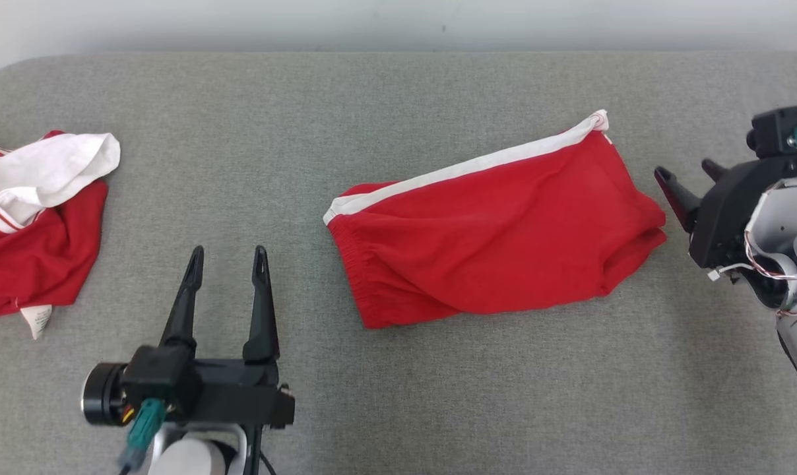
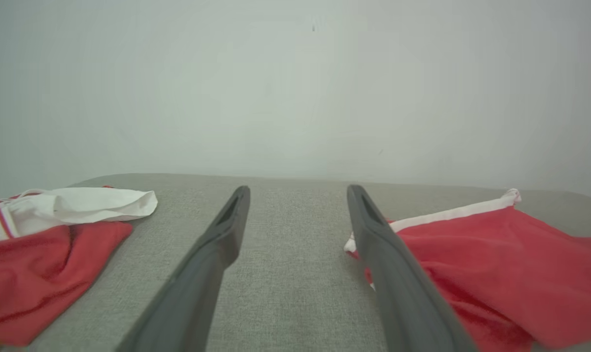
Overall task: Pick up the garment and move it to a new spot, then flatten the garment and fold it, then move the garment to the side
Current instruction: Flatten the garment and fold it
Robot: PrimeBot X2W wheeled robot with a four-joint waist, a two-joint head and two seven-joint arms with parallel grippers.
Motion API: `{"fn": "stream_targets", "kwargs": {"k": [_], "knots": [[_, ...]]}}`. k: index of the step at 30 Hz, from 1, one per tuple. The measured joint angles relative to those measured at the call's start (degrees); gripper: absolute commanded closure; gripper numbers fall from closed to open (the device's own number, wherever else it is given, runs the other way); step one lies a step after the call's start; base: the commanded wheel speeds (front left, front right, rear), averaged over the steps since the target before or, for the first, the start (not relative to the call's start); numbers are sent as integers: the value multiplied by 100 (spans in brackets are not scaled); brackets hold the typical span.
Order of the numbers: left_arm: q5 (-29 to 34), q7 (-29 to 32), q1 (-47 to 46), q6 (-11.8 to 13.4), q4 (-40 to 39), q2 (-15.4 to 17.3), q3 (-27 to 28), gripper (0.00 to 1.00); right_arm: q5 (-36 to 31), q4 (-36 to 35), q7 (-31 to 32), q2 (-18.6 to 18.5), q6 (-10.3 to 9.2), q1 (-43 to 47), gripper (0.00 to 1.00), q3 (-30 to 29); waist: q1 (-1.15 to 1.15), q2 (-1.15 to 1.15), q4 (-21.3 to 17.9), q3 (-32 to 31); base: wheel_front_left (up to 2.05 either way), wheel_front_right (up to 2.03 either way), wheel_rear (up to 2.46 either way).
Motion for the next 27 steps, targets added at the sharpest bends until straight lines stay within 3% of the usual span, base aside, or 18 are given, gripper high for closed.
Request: {"fn": "stream_targets", "kwargs": {"k": [13,27], "knots": [[293,0,1032,-698,-723,-449,840,0,120,368,168,129,1,40,0,-471,1,0,223,120,0,0,0],[344,0,1363,-795,-828,-480,694,0,-174,886,454,233,1,-122,0,-772,2,0,556,397,0,0,0]]}}
